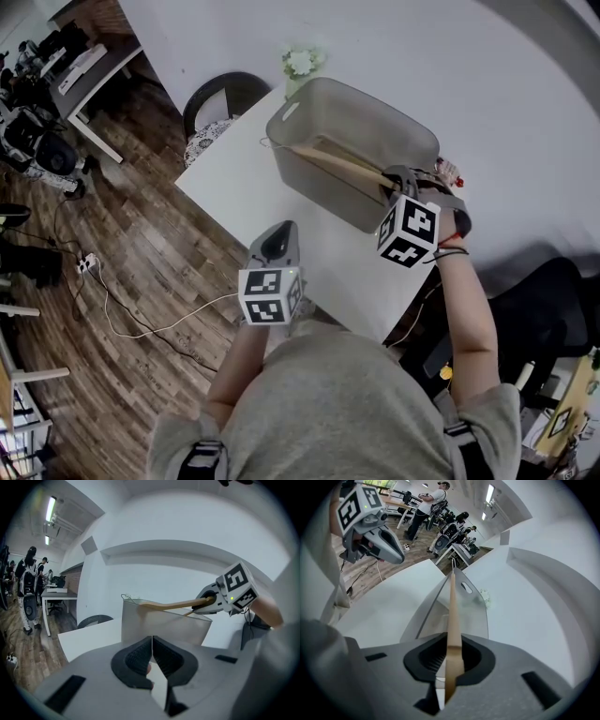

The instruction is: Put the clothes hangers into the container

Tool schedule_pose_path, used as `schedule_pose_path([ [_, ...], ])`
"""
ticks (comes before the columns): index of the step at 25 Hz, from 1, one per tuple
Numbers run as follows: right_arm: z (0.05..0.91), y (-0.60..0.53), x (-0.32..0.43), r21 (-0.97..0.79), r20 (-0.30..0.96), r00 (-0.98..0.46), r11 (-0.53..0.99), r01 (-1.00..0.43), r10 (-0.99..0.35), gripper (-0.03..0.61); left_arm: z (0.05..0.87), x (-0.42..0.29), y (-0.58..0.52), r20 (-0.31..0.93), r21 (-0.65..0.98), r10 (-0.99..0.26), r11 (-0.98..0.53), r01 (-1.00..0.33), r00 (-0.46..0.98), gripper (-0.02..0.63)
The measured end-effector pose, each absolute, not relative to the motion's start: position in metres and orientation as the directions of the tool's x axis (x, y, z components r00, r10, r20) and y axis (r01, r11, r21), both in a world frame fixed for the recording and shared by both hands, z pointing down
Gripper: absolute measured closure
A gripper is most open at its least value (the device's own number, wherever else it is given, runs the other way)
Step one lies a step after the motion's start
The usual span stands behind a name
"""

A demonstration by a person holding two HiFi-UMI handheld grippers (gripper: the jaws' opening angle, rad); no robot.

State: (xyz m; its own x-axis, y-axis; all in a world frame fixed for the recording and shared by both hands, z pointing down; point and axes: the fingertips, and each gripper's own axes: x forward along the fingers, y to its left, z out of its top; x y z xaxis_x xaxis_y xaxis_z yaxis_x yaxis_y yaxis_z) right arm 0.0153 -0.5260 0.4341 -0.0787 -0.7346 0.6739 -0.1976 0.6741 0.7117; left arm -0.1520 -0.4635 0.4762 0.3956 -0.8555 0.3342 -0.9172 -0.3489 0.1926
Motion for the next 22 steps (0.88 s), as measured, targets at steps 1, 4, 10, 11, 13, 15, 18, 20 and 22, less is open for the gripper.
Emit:
schedule_pose_path([
  [1,0.435,-0.526,0.015,0.711,0.675,-0.079,0.675,-0.197,-0.734,0.532,0.476,-0.152,-0.463,0.335,0.193,-0.856,-0.347,-0.918,0.394,0.603],
  [4,0.435,-0.525,0.013,0.708,0.68,-0.081,0.682,-0.185,-0.728,0.521,0.477,-0.154,-0.463,0.336,0.194,-0.856,-0.344,-0.919,0.392,0.603],
  [10,0.438,-0.52,0.01,0.721,0.68,-0.074,0.684,-0.11,-0.729,0.49,0.478,-0.153,-0.458,0.337,0.194,-0.855,-0.345,-0.918,0.393,0.603],
  [11,0.439,-0.518,0.009,0.721,0.682,-0.073,0.686,-0.099,-0.727,0.478,0.478,-0.153,-0.457,0.337,0.193,-0.856,-0.346,-0.918,0.393,0.604],
  [13,0.439,-0.515,0.009,0.718,0.687,-0.075,0.691,-0.088,-0.723,0.449,0.478,-0.153,-0.455,0.336,0.192,-0.856,-0.347,-0.918,0.394,0.604],
  [15,0.438,-0.512,0.01,0.721,0.684,-0.077,0.688,-0.085,-0.726,0.446,0.478,-0.151,-0.454,0.336,0.19,-0.855,-0.349,-0.918,0.395,0.604],
  [18,0.433,-0.508,0.012,0.735,0.668,-0.079,0.673,-0.089,-0.74,0.446,0.477,-0.148,-0.449,0.336,0.186,-0.854,-0.354,-0.916,0.399,0.604],
  [20,0.43,-0.505,0.014,0.743,0.658,-0.082,0.663,-0.092,-0.749,0.444,0.476,-0.145,-0.446,0.334,0.184,-0.853,-0.358,-0.915,0.401,0.604],
  [22,0.427,-0.499,0.016,0.75,0.649,-0.086,0.654,-0.097,-0.756,0.44,0.475,-0.142,-0.44,0.332,0.182,-0.853,-0.362,-0.914,0.404,0.603],
])
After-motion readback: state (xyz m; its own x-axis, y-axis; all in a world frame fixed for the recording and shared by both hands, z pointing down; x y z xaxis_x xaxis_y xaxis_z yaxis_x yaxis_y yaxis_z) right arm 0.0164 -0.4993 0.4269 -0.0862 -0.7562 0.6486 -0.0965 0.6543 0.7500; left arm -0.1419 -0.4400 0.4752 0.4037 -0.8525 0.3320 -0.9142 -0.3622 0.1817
